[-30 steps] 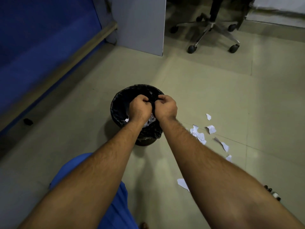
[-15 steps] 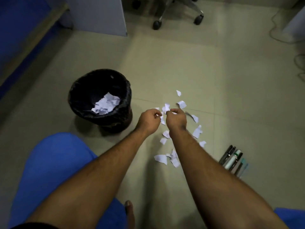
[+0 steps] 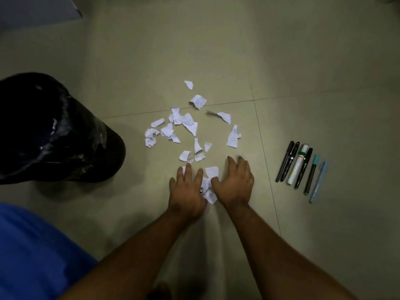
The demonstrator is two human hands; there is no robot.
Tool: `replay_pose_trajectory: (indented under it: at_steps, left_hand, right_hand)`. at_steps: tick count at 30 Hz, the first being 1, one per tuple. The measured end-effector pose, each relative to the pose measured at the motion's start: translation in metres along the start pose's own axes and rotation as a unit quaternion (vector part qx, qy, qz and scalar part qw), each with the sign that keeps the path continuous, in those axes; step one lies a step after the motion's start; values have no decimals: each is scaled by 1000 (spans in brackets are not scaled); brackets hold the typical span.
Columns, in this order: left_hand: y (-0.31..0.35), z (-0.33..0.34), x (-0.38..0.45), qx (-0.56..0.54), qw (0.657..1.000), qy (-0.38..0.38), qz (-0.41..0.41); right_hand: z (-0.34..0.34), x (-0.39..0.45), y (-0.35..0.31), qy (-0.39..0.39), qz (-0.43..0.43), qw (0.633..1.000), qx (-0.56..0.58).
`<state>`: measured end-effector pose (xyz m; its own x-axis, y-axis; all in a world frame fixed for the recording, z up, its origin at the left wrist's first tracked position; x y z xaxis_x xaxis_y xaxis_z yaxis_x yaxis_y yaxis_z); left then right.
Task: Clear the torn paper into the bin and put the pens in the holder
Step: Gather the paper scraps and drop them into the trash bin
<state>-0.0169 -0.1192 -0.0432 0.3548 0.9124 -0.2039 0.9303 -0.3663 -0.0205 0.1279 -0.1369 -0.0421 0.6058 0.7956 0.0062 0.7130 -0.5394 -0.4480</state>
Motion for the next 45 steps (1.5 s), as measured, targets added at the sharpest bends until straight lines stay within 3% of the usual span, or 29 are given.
replay_pose_trajectory:
  at_steps: [5, 9, 13, 17, 20, 22, 25, 28, 31, 34, 36, 39, 45]
  left_hand:
    - [9, -9, 31, 5, 996, 91, -2]
    - [-2, -24, 63, -36, 992, 122, -12]
    - [-11, -43, 83, -40, 993, 109, -25]
    - [-26, -46, 105, -43, 990, 97, -96]
    - [-42, -38, 122, -59, 985, 37, -157]
    - [-42, -31, 123, -77, 987, -1, -144]
    - [-28, -31, 113, -107, 991, 54, -55]
    - [-39, -39, 122, -111, 977, 151, -99]
    - [-64, -31, 138, -77, 971, 132, -186]
    - [-65, -22, 136, -90, 987, 31, -130]
    - [-51, -32, 127, -144, 984, 11, -107]
    - [-38, -61, 119, -206, 967, 21, -148]
    - [-44, -80, 121, -109, 980, -48, -159]
  right_hand:
    - [11, 7, -7, 36, -29, 998, 30]
    - [-7, 32, -6, 76, 6, 997, 27]
    - [-12, 55, -8, 41, -13, 999, -1]
    - [-2, 76, -16, -41, -13, 999, -25]
    - [9, 80, -23, -91, -49, 994, -19]
    - [13, 77, -30, -80, -86, 993, 30]
    - [13, 78, -34, -21, -99, 992, 78]
    - [18, 90, -34, 22, -97, 994, 42]
    - [30, 97, -42, -71, -81, 993, -42]
    - [35, 107, -53, -205, -54, 974, -75]
    - [22, 115, -53, -256, -51, 965, -42]
    - [-4, 112, -43, -276, -32, 961, -12]
    - [9, 81, -43, -304, -63, 942, -132]
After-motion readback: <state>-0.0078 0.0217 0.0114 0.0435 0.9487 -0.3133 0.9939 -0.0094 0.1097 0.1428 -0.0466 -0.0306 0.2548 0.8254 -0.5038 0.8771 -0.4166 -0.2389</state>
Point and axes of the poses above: each hand's wrist, its own x-axis towards the middle knuckle, its own z-axis out of the palm, y = z × x, the point moved 3 cm from there along x, towards the middle knuckle, and after that the axes turned 13 degrees about y, right-handed, at the moved point
